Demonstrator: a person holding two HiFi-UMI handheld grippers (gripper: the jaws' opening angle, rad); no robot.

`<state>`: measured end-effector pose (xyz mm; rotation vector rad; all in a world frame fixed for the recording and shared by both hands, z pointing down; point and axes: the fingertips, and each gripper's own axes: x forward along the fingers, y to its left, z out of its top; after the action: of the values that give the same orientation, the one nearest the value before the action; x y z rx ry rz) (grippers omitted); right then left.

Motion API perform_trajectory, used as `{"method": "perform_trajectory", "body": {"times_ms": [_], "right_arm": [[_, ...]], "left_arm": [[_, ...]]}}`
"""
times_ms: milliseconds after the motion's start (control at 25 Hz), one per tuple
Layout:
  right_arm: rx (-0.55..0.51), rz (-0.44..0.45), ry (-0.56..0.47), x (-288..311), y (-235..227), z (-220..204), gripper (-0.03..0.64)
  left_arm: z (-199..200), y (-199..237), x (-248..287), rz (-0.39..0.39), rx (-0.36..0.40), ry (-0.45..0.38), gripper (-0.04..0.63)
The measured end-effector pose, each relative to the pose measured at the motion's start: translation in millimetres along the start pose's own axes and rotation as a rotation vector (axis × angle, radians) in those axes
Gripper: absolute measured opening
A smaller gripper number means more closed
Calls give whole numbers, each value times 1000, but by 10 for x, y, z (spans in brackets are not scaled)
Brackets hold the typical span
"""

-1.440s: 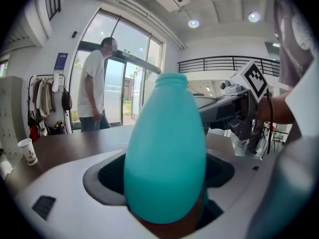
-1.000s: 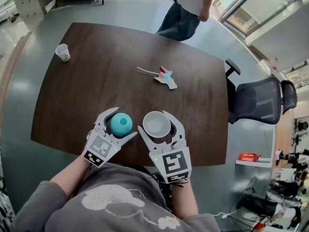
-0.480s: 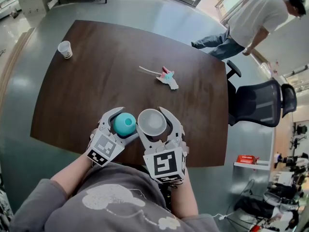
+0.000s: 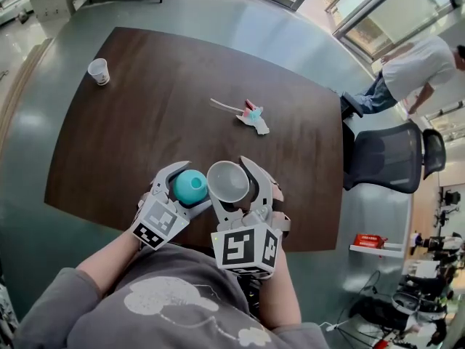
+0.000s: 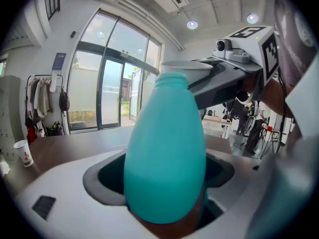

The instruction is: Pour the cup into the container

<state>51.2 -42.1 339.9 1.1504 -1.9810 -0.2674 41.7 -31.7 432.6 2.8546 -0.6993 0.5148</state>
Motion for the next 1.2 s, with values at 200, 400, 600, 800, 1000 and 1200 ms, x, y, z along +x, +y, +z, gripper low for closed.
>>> {"method": "perform_trajectory", "body": {"times_ms": [200,400,600,800,1000,1200], "right_arm": [[-62,-14,16,6,-48,28,302],[-125,-17,23,4,-67,28,301],[-189,2,17,34,-31,22,301],[-250,6,23,54,-17,45,301],[-292,-5,24,62,-17,83,301],[-347,-17,37,88,-30,102,301]], "left_arm": [[17,6,15,-5,-9,-4,423],[62,-31,27,-21,-15,-12,423],[69,-53,39,-33,-13,-15,423],[59,-60,48,-32,-18,-17,423],[45,-52,43,-27,-26,-19,423],[40,-26,50,-23,-28,-17,423]]}}
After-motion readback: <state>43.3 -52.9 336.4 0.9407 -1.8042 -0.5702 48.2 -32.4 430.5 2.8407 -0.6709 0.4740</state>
